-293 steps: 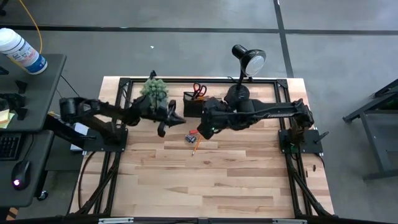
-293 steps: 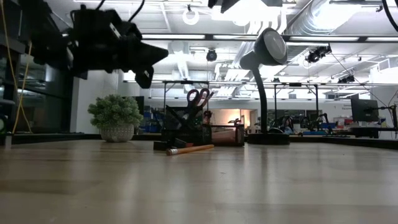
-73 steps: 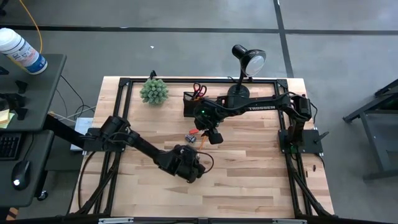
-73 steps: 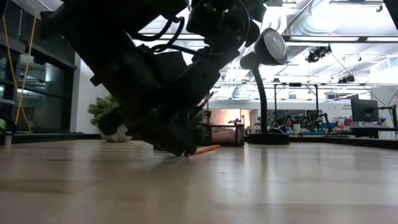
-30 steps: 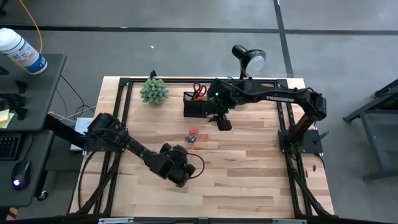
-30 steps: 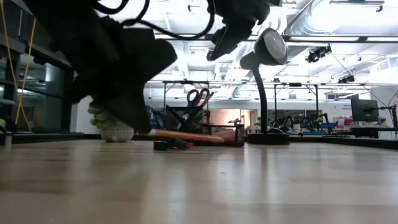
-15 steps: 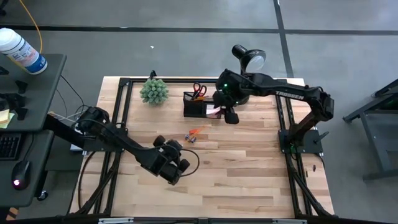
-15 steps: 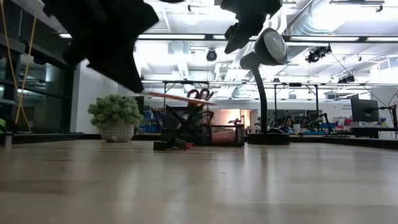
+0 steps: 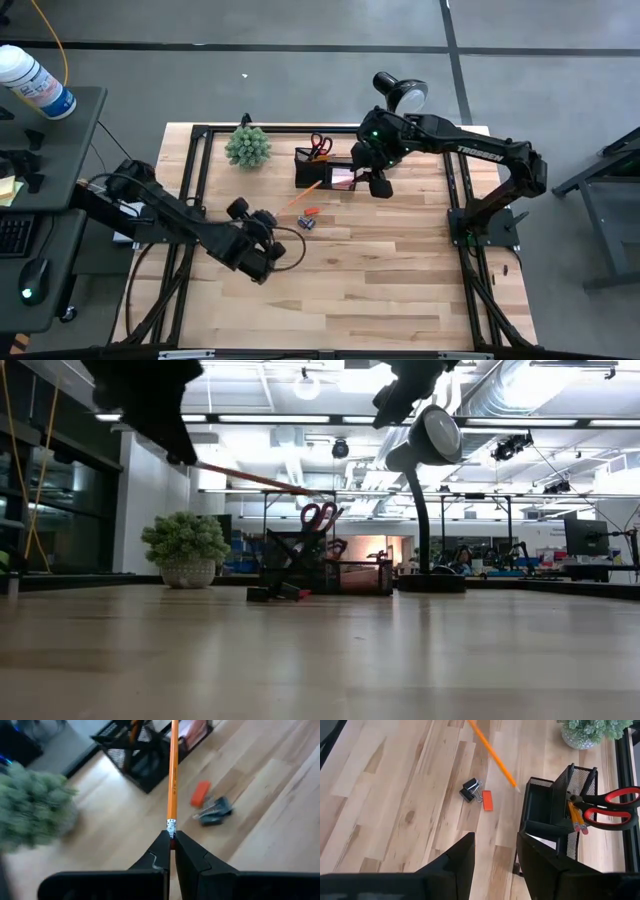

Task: Pick and place office supplies into organizer
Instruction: Put the yellow pencil into the desk organizer

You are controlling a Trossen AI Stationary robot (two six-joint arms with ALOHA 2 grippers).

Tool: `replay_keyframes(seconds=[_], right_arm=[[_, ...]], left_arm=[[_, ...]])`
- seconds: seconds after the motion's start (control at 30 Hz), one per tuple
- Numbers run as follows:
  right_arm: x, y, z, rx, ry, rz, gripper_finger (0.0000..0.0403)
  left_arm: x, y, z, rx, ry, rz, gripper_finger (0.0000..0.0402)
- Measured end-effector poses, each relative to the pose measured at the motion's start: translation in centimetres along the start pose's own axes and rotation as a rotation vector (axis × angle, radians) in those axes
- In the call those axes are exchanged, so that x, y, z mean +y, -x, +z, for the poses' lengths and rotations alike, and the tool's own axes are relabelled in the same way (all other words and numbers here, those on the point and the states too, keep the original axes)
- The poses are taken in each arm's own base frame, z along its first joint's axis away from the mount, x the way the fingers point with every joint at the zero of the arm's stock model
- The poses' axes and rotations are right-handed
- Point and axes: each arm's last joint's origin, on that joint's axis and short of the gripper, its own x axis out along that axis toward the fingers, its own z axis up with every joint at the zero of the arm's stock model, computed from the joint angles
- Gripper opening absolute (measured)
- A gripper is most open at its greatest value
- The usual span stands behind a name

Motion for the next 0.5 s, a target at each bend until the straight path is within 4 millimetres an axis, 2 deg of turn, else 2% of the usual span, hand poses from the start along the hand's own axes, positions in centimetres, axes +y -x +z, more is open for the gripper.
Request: replay_keyframes(seconds=[0.2, 0.5], right_arm=[[0.0, 0.0, -0.1, 0.009, -0.005, 0.006, 0.0139], [0.2, 0.0, -0.5, 0.047, -0.037, 0.020, 0.0139]], left_arm=[[2.7, -0.2, 2.7, 0.006, -0.210, 0.015, 0.0000], [7.0, 0.0, 10.1, 0.055, -0.659, 0.076, 0.0000]])
